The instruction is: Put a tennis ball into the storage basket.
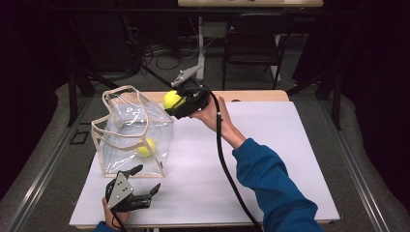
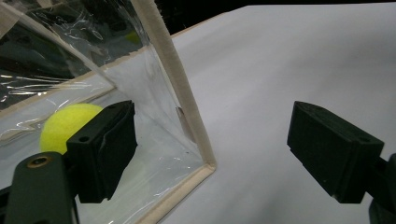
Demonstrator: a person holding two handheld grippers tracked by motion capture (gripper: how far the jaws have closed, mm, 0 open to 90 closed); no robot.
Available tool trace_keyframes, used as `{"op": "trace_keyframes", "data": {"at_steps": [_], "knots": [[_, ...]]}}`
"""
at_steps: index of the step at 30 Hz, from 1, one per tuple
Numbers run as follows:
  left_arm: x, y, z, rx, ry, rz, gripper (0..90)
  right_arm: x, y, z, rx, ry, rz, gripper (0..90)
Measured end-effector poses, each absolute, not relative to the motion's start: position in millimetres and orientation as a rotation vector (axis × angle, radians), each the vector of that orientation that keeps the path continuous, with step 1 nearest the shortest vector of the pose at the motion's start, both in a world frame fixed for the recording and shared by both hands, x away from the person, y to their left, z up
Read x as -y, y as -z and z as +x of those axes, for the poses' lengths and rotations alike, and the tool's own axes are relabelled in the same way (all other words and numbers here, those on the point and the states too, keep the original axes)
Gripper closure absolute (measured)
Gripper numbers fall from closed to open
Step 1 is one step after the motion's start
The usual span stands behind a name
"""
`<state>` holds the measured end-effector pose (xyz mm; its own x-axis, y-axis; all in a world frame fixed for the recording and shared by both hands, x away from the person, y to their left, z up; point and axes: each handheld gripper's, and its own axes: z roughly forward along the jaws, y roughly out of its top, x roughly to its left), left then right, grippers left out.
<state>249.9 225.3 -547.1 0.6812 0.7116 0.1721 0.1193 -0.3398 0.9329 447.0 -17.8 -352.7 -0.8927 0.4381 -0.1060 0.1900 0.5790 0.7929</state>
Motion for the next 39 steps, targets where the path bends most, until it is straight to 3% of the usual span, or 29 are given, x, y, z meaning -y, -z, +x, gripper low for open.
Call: {"op": "trace_keyframes", "data": {"at_steps": [39], "knots": [[-226.6,546.7,249.6,-0.654,-0.702,1.839,15.8,-9.9,345.9,440.0,-2.466,-1.306,0.458,26.2]]}}
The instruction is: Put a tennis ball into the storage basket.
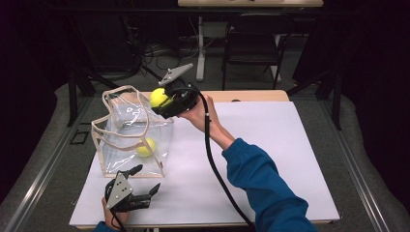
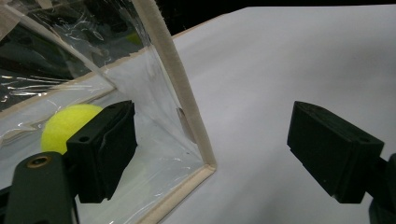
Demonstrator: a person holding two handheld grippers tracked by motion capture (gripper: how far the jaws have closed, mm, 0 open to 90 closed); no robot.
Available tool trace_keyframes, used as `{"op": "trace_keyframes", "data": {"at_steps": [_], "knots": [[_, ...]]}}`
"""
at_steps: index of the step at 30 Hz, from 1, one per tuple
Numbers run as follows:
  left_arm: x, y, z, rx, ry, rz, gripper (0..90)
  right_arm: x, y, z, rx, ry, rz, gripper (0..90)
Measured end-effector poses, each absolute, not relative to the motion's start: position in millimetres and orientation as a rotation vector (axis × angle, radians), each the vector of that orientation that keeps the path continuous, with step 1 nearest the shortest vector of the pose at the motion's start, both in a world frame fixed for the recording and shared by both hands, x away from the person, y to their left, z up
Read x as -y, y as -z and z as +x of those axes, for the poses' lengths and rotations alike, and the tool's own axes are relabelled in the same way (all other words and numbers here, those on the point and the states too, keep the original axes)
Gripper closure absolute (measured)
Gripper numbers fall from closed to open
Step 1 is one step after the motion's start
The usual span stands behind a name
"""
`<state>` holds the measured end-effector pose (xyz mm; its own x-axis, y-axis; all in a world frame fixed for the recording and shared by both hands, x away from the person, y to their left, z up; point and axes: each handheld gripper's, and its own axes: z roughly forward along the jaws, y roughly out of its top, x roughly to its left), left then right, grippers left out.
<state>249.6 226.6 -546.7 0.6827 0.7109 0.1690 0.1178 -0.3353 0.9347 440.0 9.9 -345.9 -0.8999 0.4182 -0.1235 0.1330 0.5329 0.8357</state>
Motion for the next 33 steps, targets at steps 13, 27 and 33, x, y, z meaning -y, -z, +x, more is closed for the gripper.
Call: {"op": "trace_keyframes", "data": {"at_steps": [13,27,33], "knots": [[-226.5,546.7,249.5,-0.654,-0.704,1.835,15.8,-15.9,344.6,439.9,-2.462,-1.315,0.455,26.2],[-226.7,546.7,249.7,-0.652,-0.702,1.837,15.8,-25.3,339.6,437.1,-2.45,-1.321,0.435,26.2],[-226.5,546.7,249.3,-0.653,-0.701,1.833,15.8,-28.3,338.5,436.0,-2.444,-1.324,0.427,26.2]]}}
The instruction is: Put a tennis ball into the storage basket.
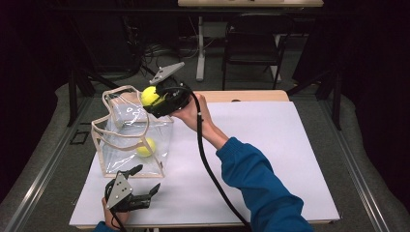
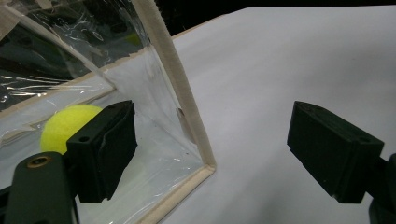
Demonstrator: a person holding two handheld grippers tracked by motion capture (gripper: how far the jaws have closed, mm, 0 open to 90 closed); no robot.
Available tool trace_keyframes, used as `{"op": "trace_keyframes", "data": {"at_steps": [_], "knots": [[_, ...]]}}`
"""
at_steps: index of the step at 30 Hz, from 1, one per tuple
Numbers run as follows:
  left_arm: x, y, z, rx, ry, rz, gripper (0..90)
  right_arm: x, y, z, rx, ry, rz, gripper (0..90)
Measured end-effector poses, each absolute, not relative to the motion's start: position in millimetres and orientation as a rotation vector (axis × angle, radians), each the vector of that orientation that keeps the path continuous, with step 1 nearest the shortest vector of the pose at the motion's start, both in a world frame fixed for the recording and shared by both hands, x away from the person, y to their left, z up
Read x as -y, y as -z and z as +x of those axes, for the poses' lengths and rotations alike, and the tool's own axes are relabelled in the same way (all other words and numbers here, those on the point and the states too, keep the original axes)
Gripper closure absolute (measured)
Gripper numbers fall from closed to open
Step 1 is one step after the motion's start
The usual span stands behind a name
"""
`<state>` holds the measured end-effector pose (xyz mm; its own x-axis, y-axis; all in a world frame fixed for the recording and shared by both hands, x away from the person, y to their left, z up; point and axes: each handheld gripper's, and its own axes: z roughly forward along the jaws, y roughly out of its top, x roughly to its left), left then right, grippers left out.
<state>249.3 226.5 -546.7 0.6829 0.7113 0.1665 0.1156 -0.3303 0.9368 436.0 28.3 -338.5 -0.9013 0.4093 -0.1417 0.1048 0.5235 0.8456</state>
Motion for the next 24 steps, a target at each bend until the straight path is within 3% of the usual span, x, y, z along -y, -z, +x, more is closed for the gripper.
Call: {"op": "trace_keyframes", "data": {"at_steps": [24], "knots": [[-226.9,546.7,249.9,-0.654,-0.697,1.833,15.8,-41.3,337.9,435.3,-2.447,-1.332,0.405,26.2]]}}
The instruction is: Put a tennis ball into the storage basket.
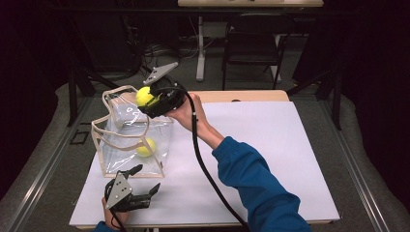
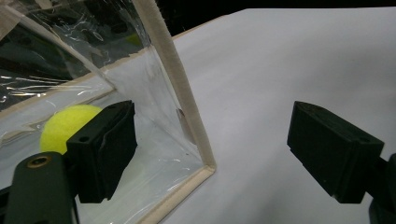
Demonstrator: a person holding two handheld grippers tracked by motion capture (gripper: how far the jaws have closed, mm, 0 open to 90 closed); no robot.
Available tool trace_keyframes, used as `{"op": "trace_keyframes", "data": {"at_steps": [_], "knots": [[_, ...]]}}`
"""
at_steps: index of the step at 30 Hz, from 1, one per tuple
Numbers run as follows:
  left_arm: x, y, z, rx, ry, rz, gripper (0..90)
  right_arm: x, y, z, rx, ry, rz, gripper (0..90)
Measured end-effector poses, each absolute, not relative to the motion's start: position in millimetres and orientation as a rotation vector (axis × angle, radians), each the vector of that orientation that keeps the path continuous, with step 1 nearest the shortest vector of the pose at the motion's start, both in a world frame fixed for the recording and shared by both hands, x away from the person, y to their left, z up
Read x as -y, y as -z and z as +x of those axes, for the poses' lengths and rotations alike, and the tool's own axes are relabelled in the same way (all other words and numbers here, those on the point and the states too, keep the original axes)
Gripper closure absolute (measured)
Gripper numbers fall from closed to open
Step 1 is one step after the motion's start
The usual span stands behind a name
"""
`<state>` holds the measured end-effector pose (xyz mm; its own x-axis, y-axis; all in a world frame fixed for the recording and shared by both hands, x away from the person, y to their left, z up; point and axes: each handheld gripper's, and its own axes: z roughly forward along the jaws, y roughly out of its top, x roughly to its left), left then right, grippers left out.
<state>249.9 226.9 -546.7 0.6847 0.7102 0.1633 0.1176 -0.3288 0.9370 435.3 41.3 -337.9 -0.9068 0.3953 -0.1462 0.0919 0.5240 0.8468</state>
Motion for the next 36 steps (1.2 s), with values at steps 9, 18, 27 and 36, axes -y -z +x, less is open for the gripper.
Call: {"op": "trace_keyframes", "data": {"at_steps": [9,18,27,36], "knots": [[-226.8,546.6,249.9,-0.653,-0.697,1.831,15.8,-45.2,337.5,434.7,-2.443,-1.334,0.399,26.2],[-226.9,546.6,249.8,-0.653,-0.698,1.828,15.8,-47.9,336.8,433.9,-2.436,-1.343,0.394,26.2],[-227.1,546.5,249.8,-0.654,-0.698,1.828,15.8,-52.9,337.4,432.5,-2.435,-1.35,0.384,26.1],[-227.3,546.6,250.0,-0.653,-0.697,1.83,15.8,-57.6,337.3,430.3,-2.428,-1.358,0.371,26.1]]}}
